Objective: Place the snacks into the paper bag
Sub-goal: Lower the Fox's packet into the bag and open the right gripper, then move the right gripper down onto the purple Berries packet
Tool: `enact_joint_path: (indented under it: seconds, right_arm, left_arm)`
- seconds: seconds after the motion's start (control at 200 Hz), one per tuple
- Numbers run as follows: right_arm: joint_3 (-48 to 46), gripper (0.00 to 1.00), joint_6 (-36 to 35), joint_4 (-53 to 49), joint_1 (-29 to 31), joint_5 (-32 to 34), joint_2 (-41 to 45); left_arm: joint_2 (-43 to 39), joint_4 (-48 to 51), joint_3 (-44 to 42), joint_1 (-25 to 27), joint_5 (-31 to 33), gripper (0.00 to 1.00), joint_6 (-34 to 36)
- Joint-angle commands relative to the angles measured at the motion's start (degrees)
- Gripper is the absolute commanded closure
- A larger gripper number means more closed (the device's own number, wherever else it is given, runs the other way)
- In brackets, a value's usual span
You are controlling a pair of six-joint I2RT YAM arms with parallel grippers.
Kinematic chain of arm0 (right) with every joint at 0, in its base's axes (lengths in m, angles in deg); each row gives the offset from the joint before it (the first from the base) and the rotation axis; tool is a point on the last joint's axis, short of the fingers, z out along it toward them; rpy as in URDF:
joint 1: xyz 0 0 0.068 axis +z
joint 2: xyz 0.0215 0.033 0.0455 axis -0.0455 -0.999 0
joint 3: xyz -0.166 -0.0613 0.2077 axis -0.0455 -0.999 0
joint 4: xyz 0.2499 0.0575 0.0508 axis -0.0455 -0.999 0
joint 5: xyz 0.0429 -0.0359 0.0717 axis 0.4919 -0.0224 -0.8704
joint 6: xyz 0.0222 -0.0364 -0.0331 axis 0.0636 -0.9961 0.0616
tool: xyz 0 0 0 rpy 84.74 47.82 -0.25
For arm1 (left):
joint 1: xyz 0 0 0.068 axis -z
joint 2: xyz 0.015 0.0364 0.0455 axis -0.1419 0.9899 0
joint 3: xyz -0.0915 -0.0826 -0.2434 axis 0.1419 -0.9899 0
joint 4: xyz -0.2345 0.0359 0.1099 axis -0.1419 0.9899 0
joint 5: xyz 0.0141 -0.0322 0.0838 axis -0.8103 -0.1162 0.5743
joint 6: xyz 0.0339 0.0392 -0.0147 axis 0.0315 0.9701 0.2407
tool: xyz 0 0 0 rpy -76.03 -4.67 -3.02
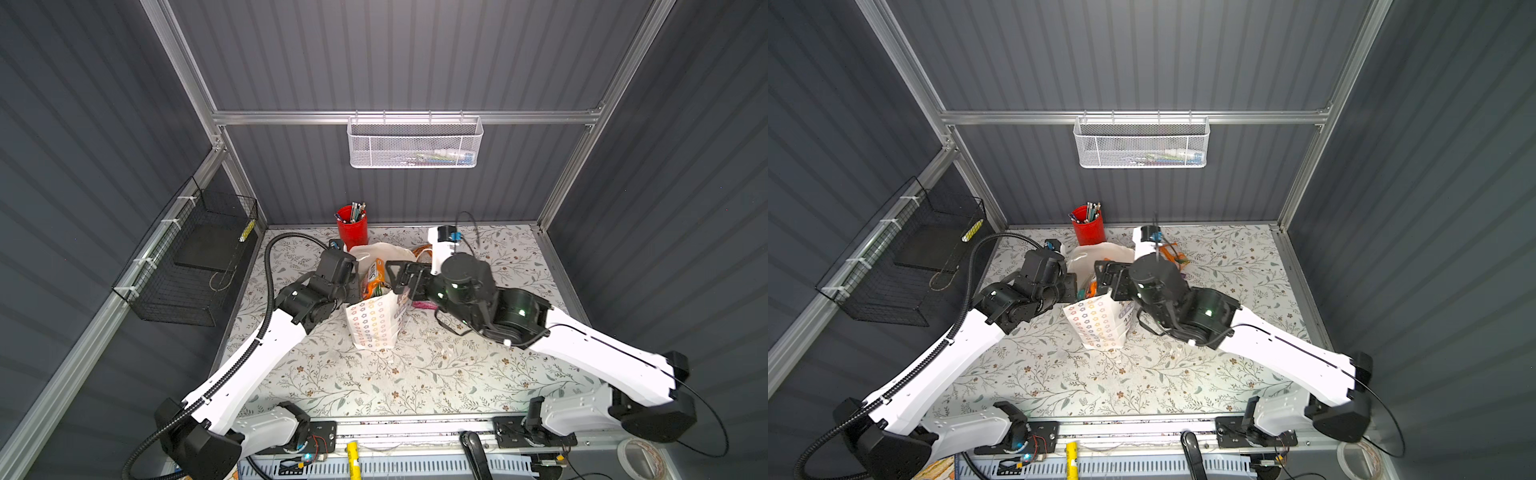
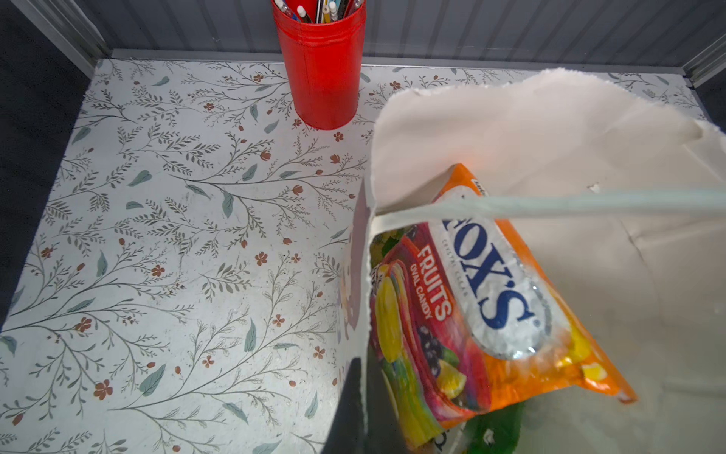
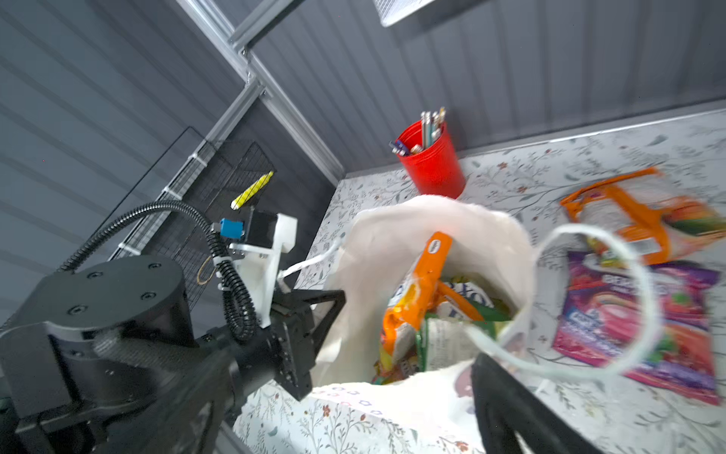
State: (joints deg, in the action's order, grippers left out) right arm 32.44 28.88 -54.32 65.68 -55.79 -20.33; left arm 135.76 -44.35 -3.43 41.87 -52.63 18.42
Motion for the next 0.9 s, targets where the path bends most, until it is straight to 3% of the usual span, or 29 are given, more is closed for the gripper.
enact_joint_path:
  seconds: [0.0, 0.15, 0.35, 0.47, 0.896]
  right_arm:
    - [-6.2, 0.01, -2.9, -4.0, -1.2, 9.5, 5.7]
    - [-18.0, 0.01, 2.1, -3.6, -8.2, 9.3, 14.2]
    - [-32.8, 0.01, 6.2, 5.4, -21.8, -1.7, 16.1]
    - [-34.4, 0.01, 7.8, 8.8, -29.1, -10.1, 9.3]
    - [-20.2, 0.01, 3.9, 9.2, -38.4, -23.3, -22.9]
  left_arm:
    - [0.1, -0.6, 1.8, 0.1, 3.4, 1.0, 0.3]
    - [-0.5, -0.8, 1.6, 0.1, 2.0, 1.0, 0.1]
    - [-0.1, -1.4, 1.5, 0.1, 0.7, 1.0, 0.2]
    - [0.0, -1.3, 1.6, 0.1, 0.3, 1.0, 0.3]
    - [-0.6, -1.6, 1.5, 0.1, -0.1, 1.0, 0.8]
